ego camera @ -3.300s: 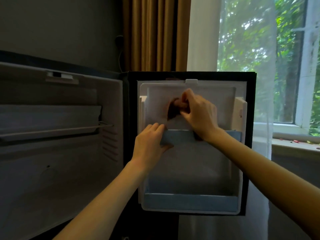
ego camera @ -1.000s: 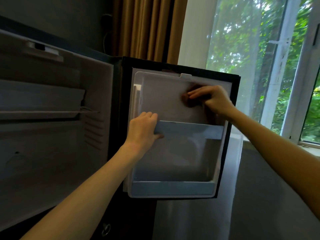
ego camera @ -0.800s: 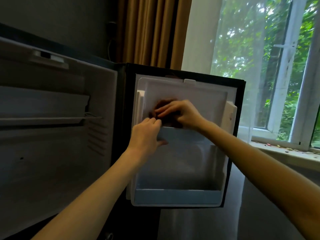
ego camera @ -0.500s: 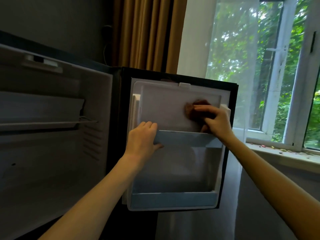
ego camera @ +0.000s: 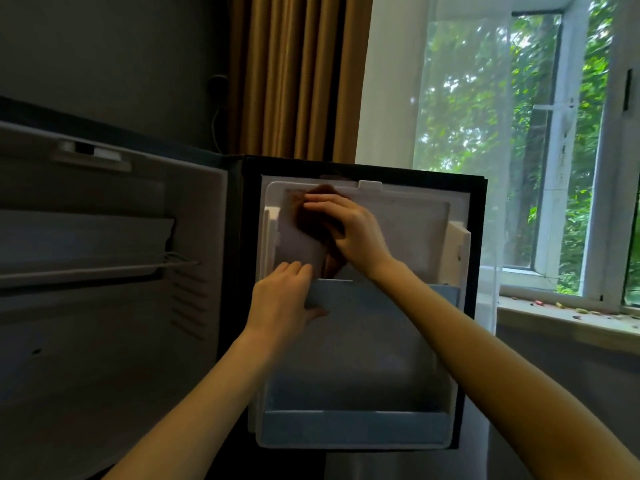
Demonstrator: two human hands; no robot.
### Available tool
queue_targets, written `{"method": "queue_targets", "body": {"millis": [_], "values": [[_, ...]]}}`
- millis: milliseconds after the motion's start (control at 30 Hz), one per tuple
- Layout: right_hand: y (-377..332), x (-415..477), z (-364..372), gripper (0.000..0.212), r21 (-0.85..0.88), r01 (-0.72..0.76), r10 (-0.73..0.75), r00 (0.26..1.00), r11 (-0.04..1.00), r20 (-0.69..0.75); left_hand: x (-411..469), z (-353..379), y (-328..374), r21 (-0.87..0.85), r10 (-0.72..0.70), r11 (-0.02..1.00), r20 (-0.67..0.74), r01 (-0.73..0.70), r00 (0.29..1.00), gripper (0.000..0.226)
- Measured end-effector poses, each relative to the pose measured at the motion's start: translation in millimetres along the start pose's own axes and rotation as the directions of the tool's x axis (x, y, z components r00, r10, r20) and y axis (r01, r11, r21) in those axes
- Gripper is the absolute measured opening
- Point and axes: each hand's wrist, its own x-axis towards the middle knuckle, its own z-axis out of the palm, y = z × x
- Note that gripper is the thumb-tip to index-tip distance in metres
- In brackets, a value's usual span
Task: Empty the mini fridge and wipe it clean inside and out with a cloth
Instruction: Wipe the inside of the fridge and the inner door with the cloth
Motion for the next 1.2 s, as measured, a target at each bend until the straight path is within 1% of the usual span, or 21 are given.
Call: {"method": "queue_targets", "body": {"millis": [100,233,300,367,467,533,567,600,633,667,700,733,767,867,933,967,1033,1100,1133,1200], "values": [[15,-25,-18,0.040,-0.144,-0.066,0.055,0.995,0.987,-0.078,-1,-2,1,-0.003,-0.015,1.000,0.060,0.016,0.998,0.046],[37,-52,-38,0.036,-0.333,-0.174,0.124,0.978,0.927,-0.167,0,-5,3,0.017,-0.024,1.000,0.072,0.023,0.997,0.044],[43,-60,-43,0.034,-0.442,-0.239,0.163,0.966,0.865,-0.202,1,-5,4,0.019,-0.019,1.000,0.087,0.017,0.996,0.042],[45,-64,-45,0.031,-0.528,-0.334,0.219,0.938,0.781,-0.269,2,-5,4,0.011,-0.012,1.000,0.087,0.011,0.996,0.041],[52,-67,-49,0.024,-0.597,-0.442,0.281,0.895,0.670,-0.347,4,-3,4,0.007,-0.003,1.000,0.082,0.002,0.997,0.040],[54,-69,-53,0.021,-0.620,-0.471,0.330,0.882,0.627,-0.335,5,-2,5,0.006,0.003,1.000,0.077,-0.003,0.997,0.039],[56,-70,-54,0.018,-0.620,-0.481,0.352,0.876,0.620,-0.328,5,0,5,0.005,0.004,1.000,0.075,-0.004,0.997,0.039],[56,-72,-55,0.017,-0.606,-0.477,0.358,0.879,0.636,-0.316,5,1,5,0.006,0.003,1.000,0.070,-0.004,0.998,0.040],[57,-73,-57,0.018,-0.615,-0.452,0.334,0.892,0.647,-0.304,6,2,5,0.003,0.001,1.000,0.062,-0.001,0.998,0.040],[59,-76,-57,0.025,-0.660,-0.410,0.315,0.911,0.630,-0.265,6,4,6,-0.004,0.000,1.000,0.052,0.000,0.999,0.041],[63,-82,-57,0.033,-0.684,-0.357,0.307,0.930,0.636,-0.200,7,5,6,-0.009,0.000,1.000,0.042,0.000,0.999,0.041],[68,-90,-56,0.037,-0.683,-0.331,0.311,0.937,0.652,-0.157,7,6,7,-0.006,0.002,1.000,0.039,-0.002,0.999,0.041],[70,-97,-57,0.036,-0.677,-0.321,0.330,0.936,0.662,-0.121,8,6,8,0.007,0.005,1.000,0.039,-0.005,0.999,0.041],[67,-107,-60,0.023,-0.602,-0.388,0.443,0.894,0.698,-0.062,10,9,10,0.020,0.008,1.000,0.025,-0.008,1.000,0.040],[65,-104,-62,0.020,-0.559,-0.417,0.498,0.867,0.717,-0.009,10,12,11,0.000,-0.003,1.000,0.017,0.003,1.000,0.041],[64,-103,-62,0.020,-0.509,-0.425,0.511,0.859,0.748,0.033,10,12,11,0.002,-0.007,1.000,0.019,0.007,1.000,0.042],[56,-102,-61,0.020,-0.295,-0.461,0.517,0.843,0.837,0.151,9,11,10,0.011,-0.009,1.000,0.019,0.009,1.000,0.043],[41,-104,-57,0.018,-0.037,-0.476,0.471,0.853,0.879,0.225,9,10,7,0.006,-0.006,1.000,0.013,0.006,1.000,0.043],[31,-102,-54,0.019,0.085,-0.484,0.450,0.855,0.871,0.257,9,10,6,0.008,-0.003,1.000,0.017,0.003,1.000,0.043],[11,-93,-48,0.024,0.321,-0.505,0.394,0.849,0.802,0.351,9,8,6,0.021,-0.002,1.000,0.032,0.001,0.999,0.045]]}}
